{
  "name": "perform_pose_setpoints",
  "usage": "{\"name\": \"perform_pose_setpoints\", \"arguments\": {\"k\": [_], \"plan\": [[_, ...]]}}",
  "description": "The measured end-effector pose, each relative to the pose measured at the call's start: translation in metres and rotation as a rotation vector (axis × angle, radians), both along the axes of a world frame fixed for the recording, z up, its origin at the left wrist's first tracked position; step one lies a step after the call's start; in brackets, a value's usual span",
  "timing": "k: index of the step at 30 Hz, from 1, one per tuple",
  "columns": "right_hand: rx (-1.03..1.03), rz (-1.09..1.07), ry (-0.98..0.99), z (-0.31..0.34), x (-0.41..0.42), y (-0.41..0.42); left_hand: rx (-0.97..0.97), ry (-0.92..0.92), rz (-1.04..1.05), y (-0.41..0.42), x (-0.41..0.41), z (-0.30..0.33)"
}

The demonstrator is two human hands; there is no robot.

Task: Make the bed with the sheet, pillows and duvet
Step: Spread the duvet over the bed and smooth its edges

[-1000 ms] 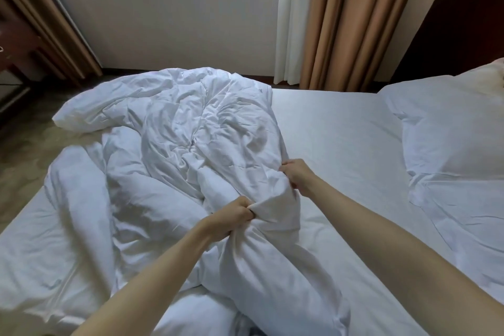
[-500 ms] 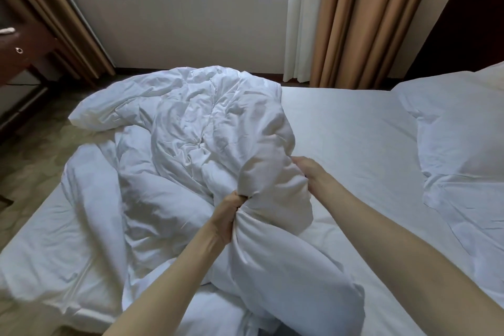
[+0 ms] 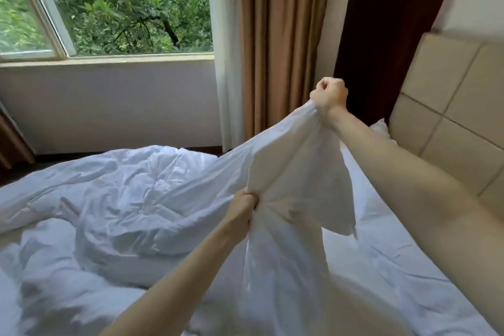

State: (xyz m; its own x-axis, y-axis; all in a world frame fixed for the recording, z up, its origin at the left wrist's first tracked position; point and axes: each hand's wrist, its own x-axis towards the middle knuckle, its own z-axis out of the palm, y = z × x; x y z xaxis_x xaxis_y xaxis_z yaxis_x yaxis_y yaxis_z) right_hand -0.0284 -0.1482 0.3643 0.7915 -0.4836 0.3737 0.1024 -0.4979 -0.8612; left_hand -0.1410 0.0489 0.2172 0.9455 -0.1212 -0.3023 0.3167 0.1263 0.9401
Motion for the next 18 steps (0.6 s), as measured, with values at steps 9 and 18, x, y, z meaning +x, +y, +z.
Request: {"name": "perform_pose_setpoints", "arguments": {"k": [9, 18], "plan": [[-0.084, -0.26, 0.001, 0.03, -0.031, -0.14, 0.081, -0.057, -0.099, -0.107, 0.015, 0.033], [-0.332, 0.304, 1.062, -0.145, -0.094, -0.185, 0.529, 0.176, -0.233, -0.084, 0.007, -0.124]]}}
